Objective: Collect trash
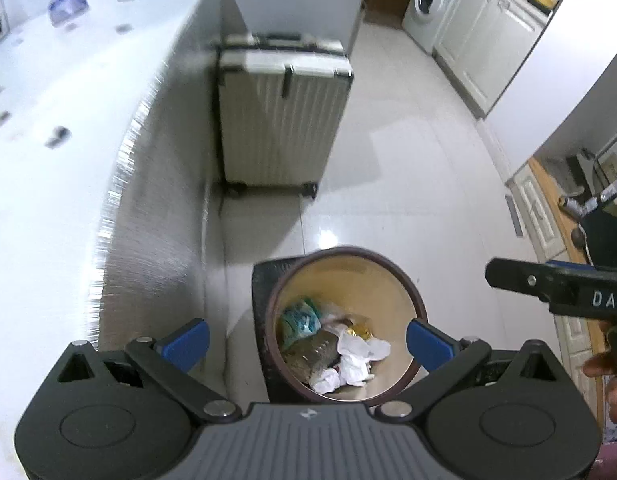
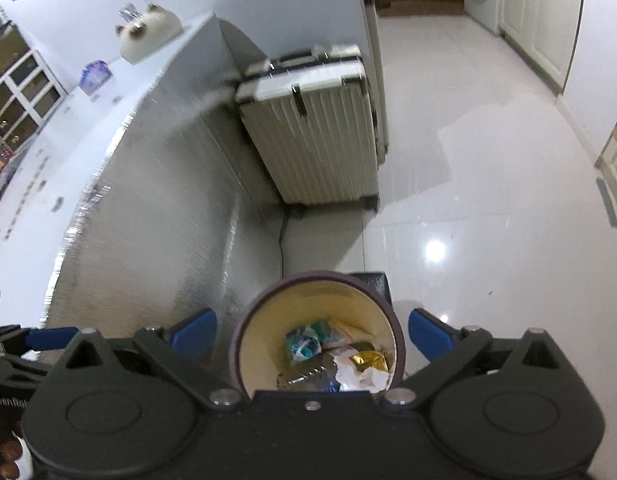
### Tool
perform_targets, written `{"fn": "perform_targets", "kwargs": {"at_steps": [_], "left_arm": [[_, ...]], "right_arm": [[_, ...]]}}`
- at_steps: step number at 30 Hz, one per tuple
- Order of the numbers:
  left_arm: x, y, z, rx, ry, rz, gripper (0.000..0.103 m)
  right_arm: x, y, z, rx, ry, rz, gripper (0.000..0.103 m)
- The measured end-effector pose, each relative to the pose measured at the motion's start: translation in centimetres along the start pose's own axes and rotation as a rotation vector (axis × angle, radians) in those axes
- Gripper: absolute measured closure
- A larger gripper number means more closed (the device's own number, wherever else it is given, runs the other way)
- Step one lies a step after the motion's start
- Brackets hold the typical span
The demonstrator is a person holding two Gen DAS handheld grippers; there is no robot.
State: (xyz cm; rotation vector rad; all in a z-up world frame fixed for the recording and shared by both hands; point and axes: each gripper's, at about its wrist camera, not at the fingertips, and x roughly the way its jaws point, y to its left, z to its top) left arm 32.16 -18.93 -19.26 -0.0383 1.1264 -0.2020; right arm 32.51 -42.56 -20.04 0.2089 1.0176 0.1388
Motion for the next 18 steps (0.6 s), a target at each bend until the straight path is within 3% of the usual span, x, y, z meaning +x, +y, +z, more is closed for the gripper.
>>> {"fn": "perform_targets", "kwargs": {"at_steps": [9, 18], "left_arm": [[-9.5, 2.7, -2.1, -0.021, -0.088, 0.055, 0.000], [-16.9, 5.8, -5.5, -0.036, -0.181, 0.068, 0.000]], "right_arm": [[-9.1, 4.7, -1.3, -0.030, -0.091, -0.018, 0.000], [-14.8, 9.2, -4.5, -0.049, -0.149, -0.040, 0.000]]}}
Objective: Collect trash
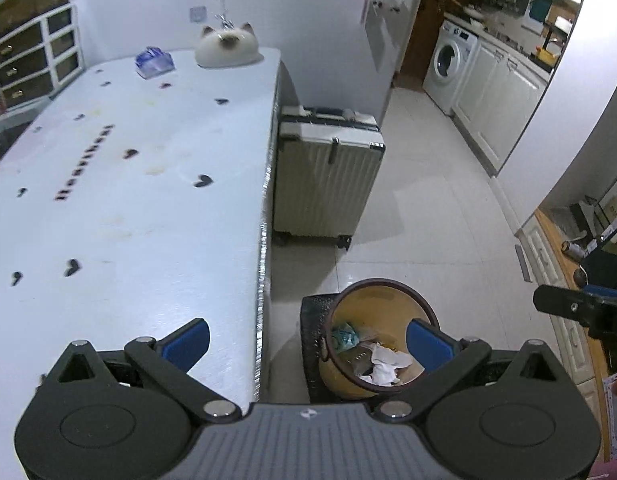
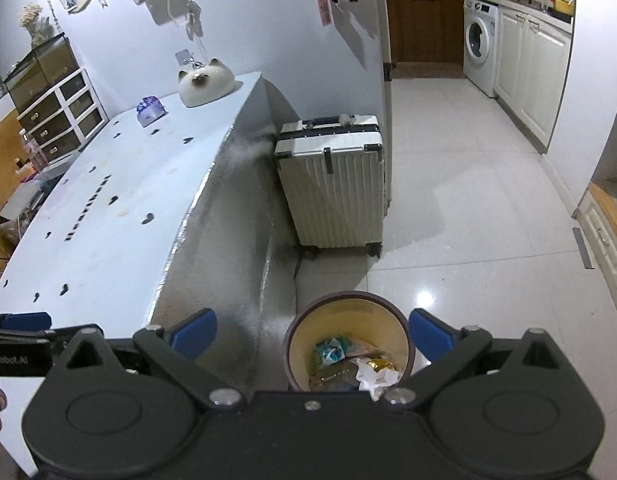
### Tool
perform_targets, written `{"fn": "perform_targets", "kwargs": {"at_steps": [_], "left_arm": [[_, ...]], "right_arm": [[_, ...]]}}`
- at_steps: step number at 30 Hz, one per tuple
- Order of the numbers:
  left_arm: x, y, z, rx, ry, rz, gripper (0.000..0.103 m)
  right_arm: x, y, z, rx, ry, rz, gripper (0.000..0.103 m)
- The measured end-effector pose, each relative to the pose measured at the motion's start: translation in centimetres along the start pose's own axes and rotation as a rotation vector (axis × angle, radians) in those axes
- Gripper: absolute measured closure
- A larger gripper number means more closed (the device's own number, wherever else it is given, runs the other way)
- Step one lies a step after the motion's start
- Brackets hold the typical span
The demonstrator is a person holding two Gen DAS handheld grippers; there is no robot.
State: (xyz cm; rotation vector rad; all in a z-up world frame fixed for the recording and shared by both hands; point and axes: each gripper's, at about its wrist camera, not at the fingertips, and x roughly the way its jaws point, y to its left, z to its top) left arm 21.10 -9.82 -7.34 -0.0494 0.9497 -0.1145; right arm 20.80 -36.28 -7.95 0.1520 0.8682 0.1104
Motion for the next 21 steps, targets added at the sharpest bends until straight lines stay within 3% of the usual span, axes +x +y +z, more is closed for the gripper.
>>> {"fn": "perform_targets", "kwargs": {"at_steps": [8, 21], "left_arm": [[-4.7, 2.3, -2.2, -0.006, -0.057, 0.020, 0.000], [-8.8, 3.5, -5.2, 0.009, -0.091, 0.053, 0.000]], "right_arm": [[-4.0, 3.0, -2.7, -0.020, -0.029, -0.026, 0.000], [-8.1, 5.4, -6.0, -0.023, -0.060, -0.047, 0.000]]}}
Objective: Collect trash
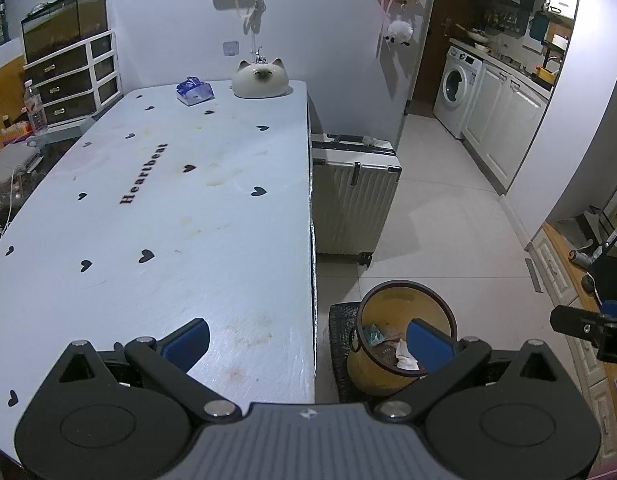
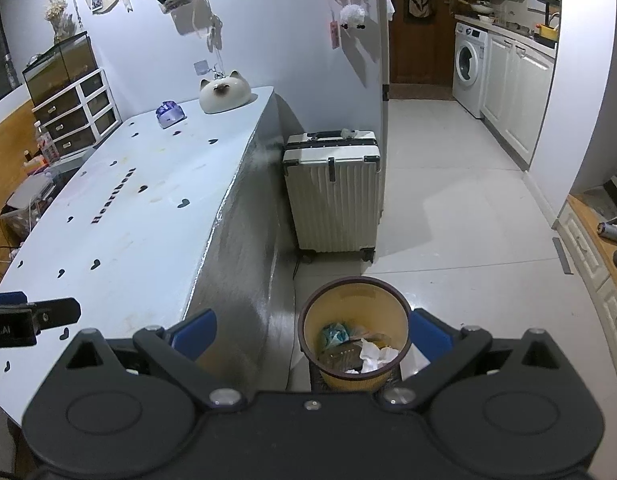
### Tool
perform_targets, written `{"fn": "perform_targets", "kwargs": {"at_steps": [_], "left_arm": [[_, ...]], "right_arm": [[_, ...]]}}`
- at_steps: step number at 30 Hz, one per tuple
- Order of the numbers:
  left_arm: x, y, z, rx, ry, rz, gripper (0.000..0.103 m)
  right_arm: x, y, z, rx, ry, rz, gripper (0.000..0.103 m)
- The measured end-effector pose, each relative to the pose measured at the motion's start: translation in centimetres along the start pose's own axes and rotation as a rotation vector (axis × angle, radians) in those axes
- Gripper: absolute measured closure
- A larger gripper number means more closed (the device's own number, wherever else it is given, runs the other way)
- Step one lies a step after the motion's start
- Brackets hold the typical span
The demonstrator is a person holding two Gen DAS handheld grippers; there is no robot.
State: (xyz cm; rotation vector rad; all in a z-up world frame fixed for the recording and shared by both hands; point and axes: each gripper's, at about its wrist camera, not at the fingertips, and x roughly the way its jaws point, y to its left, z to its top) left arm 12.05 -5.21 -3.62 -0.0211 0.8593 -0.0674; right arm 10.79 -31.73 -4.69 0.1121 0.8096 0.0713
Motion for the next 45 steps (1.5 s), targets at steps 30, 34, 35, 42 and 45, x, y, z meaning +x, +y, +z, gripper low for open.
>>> {"fn": "perform_targets", "kwargs": {"at_steps": [30, 34, 35, 42, 45], "left_arm": [[-3.7, -0.6, -2.0, 0.003, -0.055, 0.032, 0.000], [-3.9, -0.4, -2.0, 0.002, -0.062, 0.035, 0.000], [-4.0, -0.4, -2.0, 0.002, -0.063, 0.035, 0.000], [-4.1, -0.3, -2.1, 0.003, -0.065, 0.035, 0.000], [-4.1, -0.2, -2.1, 0.002, -0.066, 0.034, 0.000]], "right_arm": [[-3.5, 0.4, -1.8, -0.008, -0.047, 0.000, 0.000], [-3.7, 0.5, -1.8, -0.011, -0.053, 0.000, 0.000], [-3.7, 0.6, -1.8, -0.012, -0.054, -0.001, 0.000], [-3.8, 0.7, -1.9, -0.014, -0.054, 0.001, 0.000], [-3.8, 0.7, -1.9, -0.014, -0.054, 0.001, 0.000]]}}
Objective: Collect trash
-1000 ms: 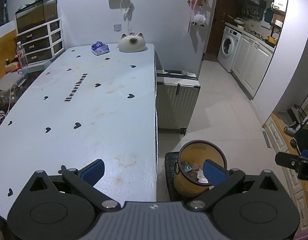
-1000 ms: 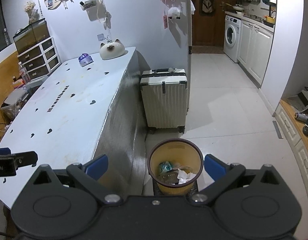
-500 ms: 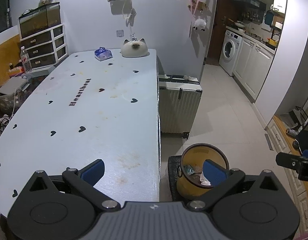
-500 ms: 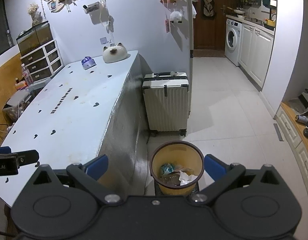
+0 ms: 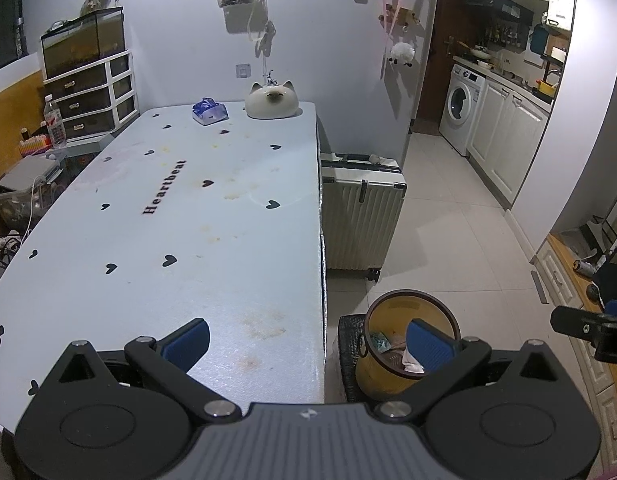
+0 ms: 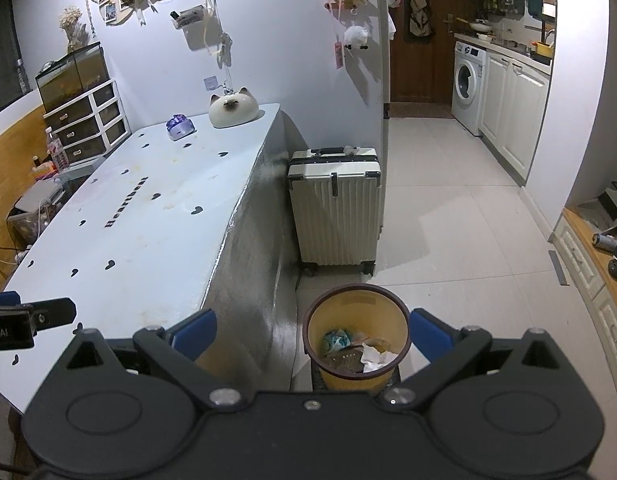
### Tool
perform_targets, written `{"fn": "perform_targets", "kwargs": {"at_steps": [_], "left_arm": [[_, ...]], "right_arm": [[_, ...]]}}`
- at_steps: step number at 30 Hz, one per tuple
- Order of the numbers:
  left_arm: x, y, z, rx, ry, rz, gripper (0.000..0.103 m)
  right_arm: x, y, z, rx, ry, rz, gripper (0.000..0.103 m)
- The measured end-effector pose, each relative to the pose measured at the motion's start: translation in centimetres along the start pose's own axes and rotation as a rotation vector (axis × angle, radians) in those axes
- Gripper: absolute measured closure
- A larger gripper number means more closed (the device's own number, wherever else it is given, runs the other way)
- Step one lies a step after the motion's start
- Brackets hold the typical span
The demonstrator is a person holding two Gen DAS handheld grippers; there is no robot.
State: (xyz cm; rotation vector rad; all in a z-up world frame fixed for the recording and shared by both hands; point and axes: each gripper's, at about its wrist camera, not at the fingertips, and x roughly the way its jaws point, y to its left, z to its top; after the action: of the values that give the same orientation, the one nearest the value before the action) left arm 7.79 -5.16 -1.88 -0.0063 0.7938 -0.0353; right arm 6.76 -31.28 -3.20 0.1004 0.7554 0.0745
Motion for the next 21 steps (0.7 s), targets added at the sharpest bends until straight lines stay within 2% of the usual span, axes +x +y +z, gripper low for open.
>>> {"fn": "perform_targets", "kwargs": {"at_steps": [21], "left_arm": [[-0.32, 0.30, -0.08, -0.006, -0.003, 0.001, 0.000]], "right_arm": [[0.01, -0.08, 0.06, -0.002, 0.002, 0.002, 0.000]]}}
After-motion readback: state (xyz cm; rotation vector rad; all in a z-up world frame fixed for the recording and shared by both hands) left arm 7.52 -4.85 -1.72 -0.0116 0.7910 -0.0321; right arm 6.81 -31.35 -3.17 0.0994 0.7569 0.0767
